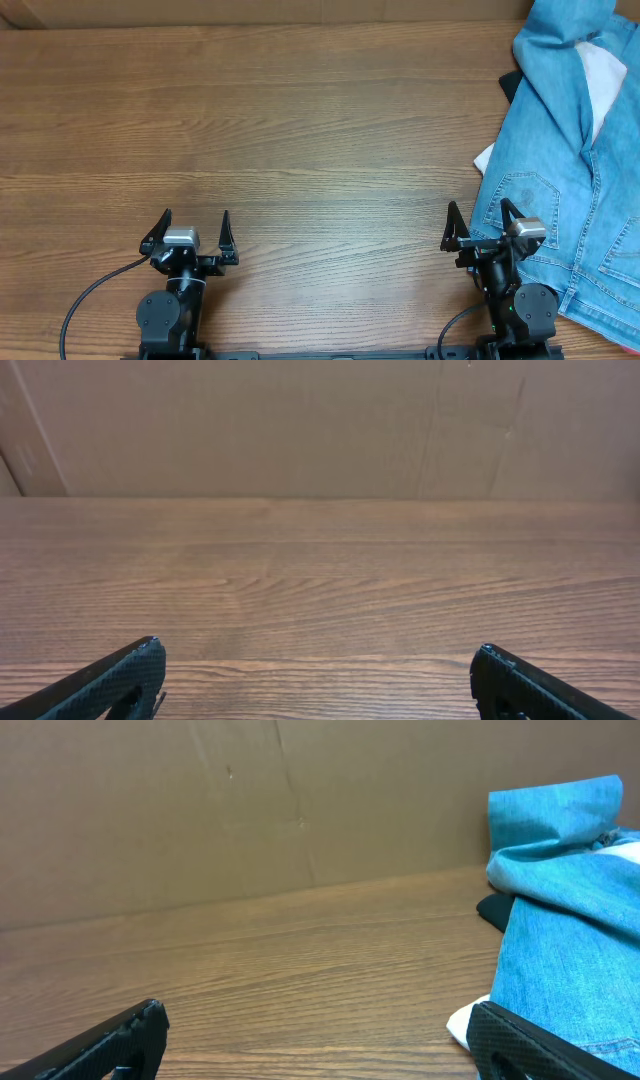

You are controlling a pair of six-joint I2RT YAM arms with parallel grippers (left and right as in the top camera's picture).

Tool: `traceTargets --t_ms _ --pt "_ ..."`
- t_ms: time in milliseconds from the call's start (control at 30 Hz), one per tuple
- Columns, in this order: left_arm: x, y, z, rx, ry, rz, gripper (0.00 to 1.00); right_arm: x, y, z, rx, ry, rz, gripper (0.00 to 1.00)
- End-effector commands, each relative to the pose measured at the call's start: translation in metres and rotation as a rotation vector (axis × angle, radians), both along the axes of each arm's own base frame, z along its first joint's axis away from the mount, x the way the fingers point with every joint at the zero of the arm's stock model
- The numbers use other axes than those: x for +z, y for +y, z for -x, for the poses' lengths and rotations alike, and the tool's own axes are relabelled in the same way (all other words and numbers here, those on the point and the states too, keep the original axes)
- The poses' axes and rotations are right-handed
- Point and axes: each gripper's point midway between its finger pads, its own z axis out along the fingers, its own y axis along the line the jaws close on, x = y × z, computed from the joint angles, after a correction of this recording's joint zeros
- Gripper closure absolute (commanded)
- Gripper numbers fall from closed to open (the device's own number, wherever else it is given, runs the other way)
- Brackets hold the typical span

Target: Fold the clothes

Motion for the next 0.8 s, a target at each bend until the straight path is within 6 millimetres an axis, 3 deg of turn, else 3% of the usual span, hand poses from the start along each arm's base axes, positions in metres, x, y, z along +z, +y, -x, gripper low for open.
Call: traceTargets --t_ms 0,467,767 --pt "-0.0002 -0.0005 0.0002 -0.002 -0.005 -0.019 0.00 -0.0016 -0.0009 -0.0002 -0.004 -0.005 0.003 0.00" --pt "-0.0001 -0.0003 0.0002 0.000 -0.006 -0.015 0.00 0.0011 0.0010 0.0000 0.007 -0.015 -0.002 0.00" --pt "-0.0001 -0.0003 0.0002 0.007 0.000 0.081 0.00 -0.0014 0.0010 0.0000 0.007 -0.005 -0.001 0.00"
